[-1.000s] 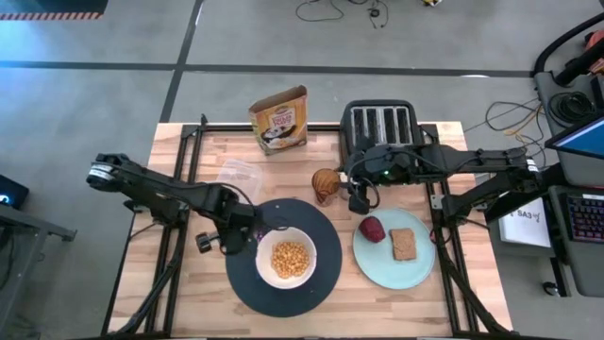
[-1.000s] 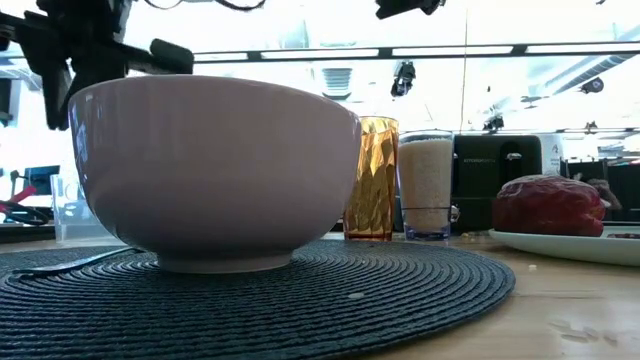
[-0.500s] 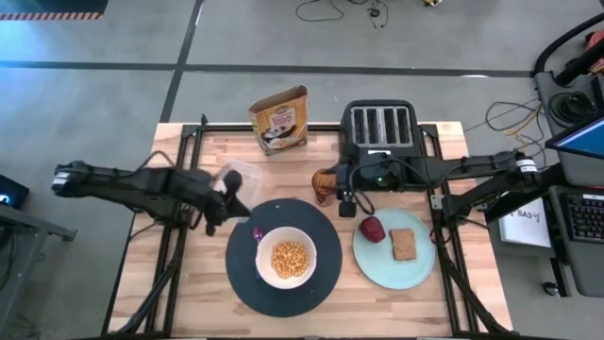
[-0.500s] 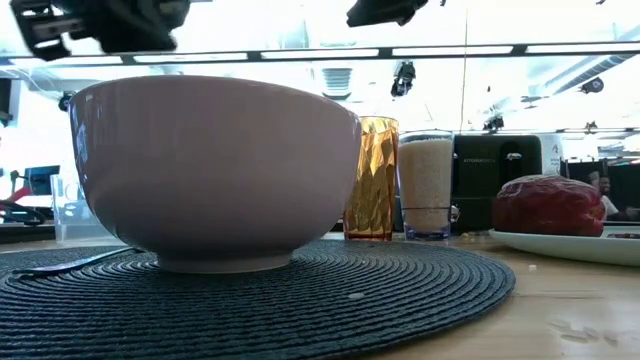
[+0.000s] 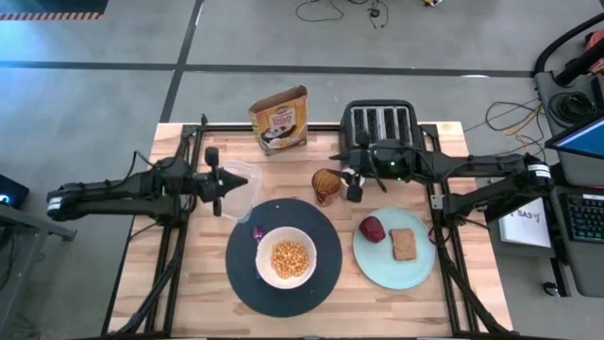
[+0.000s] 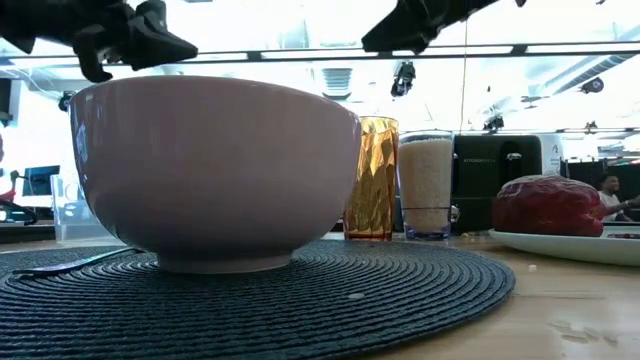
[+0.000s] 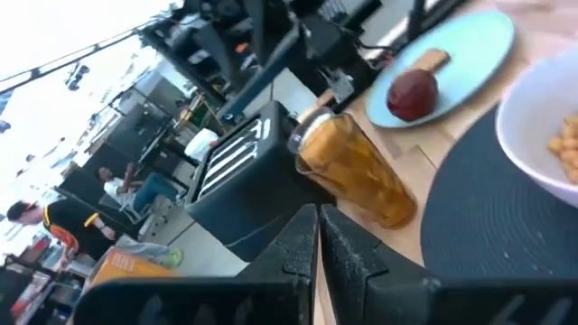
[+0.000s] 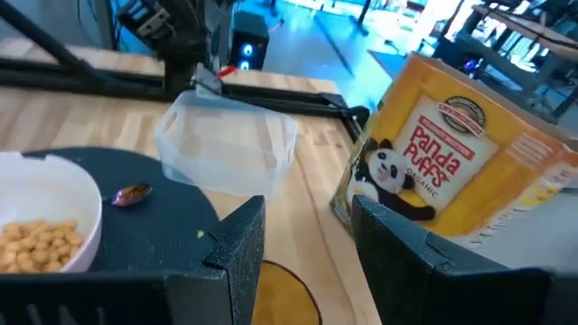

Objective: Arrange a breakfast setting
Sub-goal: Return to Home Position

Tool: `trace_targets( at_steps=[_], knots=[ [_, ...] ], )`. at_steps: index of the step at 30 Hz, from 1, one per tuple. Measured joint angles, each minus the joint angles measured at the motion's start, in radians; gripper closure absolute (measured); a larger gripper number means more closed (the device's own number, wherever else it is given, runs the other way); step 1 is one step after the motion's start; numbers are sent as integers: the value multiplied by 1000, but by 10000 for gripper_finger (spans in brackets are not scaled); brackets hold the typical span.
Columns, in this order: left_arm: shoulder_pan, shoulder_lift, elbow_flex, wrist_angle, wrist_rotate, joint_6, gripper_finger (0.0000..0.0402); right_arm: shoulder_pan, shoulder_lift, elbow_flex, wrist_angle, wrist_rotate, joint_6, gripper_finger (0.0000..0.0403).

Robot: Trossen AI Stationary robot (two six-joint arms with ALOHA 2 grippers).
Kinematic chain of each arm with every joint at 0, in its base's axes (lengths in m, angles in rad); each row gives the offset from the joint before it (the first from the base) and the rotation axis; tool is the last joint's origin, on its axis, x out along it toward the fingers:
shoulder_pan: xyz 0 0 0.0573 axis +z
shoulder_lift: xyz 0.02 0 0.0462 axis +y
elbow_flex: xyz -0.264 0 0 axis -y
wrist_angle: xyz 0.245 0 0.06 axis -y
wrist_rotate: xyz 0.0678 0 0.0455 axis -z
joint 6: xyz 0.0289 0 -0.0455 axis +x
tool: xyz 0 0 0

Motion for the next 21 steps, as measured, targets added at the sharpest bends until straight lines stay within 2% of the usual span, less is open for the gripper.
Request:
trace_targets(
  at_steps=[3, 10, 16, 21],
  knots=[
    [50, -10, -6, 28, 43, -37, 402, -15, -40, -65, 63, -2, 22, 245],
    [156, -12, -21, 28, 74, -69, 402, -19, -137, -203, 197, -2, 39, 245],
    [248, -19, -18, 44, 259, -132, 401, -19, -213, -274, 233, 0, 38, 245],
    [337, -42, -13, 43, 343, -207, 402, -32, -293, -335, 248, 0, 48, 245]
  ],
)
